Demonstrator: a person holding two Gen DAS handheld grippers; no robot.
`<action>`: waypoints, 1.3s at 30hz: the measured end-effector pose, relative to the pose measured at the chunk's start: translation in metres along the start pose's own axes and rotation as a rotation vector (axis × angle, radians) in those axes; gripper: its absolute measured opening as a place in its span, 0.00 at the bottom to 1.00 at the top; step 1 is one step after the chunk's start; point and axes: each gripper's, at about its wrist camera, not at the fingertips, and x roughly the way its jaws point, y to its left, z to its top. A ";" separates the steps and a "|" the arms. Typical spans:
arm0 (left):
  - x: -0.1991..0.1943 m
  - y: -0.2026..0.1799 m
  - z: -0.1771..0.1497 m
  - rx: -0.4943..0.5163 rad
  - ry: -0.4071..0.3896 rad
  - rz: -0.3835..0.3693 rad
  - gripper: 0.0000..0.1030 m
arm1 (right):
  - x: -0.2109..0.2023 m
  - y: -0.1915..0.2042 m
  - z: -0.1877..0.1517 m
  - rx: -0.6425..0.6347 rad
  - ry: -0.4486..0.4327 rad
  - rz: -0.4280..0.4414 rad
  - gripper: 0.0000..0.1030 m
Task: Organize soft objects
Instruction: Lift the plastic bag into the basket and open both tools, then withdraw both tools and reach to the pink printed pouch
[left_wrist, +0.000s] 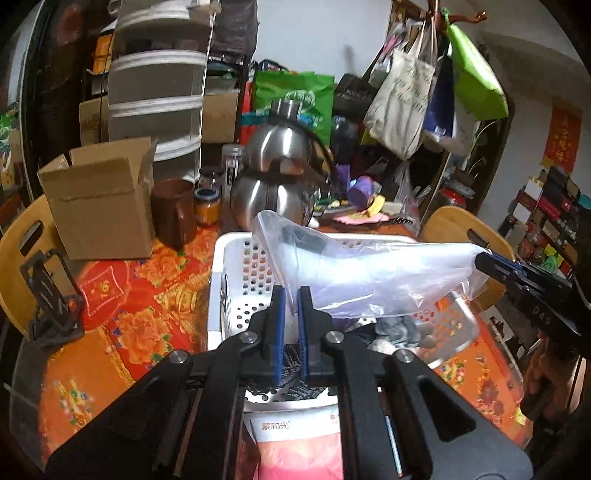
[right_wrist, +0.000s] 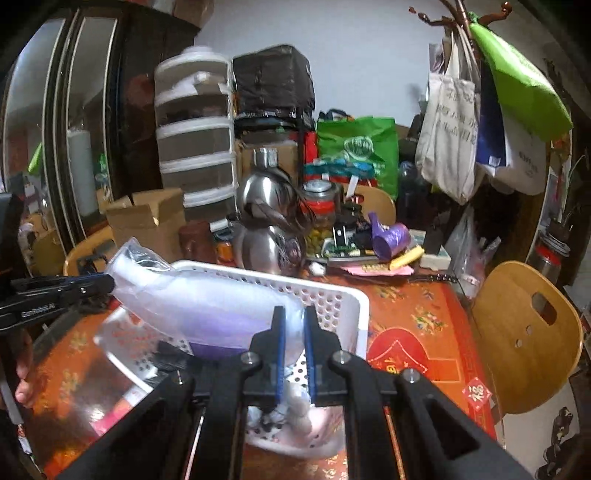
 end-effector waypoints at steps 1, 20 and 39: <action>0.006 -0.001 -0.004 0.003 0.010 0.004 0.06 | 0.008 -0.002 -0.003 0.003 0.011 0.004 0.08; 0.006 0.008 -0.041 0.054 -0.032 0.084 0.86 | 0.033 -0.015 -0.038 0.049 0.080 -0.073 0.72; -0.069 0.024 -0.137 0.044 0.018 0.074 0.90 | -0.047 0.074 -0.130 0.071 0.087 0.041 0.75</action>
